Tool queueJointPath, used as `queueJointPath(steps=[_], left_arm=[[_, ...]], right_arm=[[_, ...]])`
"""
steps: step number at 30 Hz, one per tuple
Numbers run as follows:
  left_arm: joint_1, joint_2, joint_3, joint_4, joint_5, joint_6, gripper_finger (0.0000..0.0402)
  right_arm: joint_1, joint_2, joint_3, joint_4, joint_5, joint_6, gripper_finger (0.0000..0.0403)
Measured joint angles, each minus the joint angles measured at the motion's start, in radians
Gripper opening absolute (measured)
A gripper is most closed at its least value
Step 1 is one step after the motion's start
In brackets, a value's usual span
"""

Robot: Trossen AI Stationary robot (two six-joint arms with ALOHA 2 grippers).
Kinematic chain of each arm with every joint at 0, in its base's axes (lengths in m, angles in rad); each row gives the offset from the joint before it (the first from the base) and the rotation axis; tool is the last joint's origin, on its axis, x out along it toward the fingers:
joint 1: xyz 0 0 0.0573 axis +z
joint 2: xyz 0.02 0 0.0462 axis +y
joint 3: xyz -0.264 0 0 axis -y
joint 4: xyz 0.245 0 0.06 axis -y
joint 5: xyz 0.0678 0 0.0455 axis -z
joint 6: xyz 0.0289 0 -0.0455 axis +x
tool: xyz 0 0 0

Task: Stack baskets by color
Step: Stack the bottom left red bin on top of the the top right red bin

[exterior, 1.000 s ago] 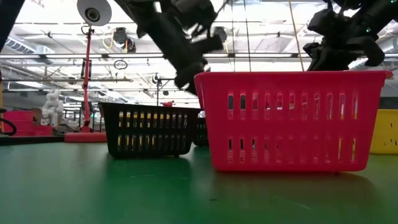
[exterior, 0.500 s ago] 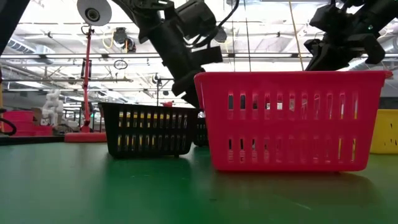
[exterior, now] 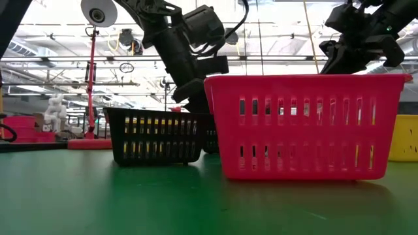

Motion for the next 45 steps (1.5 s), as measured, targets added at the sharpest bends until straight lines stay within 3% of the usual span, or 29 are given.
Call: queueJointPath(steps=[8,45], left_arm=[[-0.001,0.0,0.0,-0.029,0.0,-0.041,0.0116],[-0.022,-0.042,0.009,-0.087,0.001,-0.094,0.0115]], right_arm=[[0.0,0.0,0.0,0.0,0.0,-0.001,0.0004],[0.0,0.0,0.0,-0.057,0.0,-0.027,0.0004]])
